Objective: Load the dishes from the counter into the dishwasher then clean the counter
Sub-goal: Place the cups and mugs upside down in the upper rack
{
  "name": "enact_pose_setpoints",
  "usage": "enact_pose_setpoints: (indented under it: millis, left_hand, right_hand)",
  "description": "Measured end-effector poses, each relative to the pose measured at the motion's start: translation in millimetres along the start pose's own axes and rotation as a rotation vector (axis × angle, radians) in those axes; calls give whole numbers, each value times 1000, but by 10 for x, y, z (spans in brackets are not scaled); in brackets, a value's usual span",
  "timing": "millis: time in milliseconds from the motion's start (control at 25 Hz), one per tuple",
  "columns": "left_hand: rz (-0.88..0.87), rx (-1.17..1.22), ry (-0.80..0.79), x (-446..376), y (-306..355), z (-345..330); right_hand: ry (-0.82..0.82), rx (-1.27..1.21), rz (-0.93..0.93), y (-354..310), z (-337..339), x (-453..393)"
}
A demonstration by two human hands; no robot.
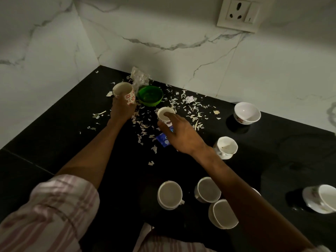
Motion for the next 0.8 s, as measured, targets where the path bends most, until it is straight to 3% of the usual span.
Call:
enact_pose_setpoints:
  millis: [200,480,800]
  left_hand:
    - [110,10,120,79,-24,63]
    - [147,333,381,1200,237,447]
    - [119,816,25,3166,1111,322]
  right_hand:
    - [38,-10,-4,58,110,149]
    - [51,-250,-38,47,248,546]
    - [203,-894,-350,53,450,1368]
Point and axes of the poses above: each hand's wrist, its own x-axis away from the middle knuckle, its own z-axis out of the back of the hand, y = z × x, the point moved 3 cm from there along -x, towards the middle knuckle, and after that the axes turned 15 degrees about -x, right-handed, at the moved point
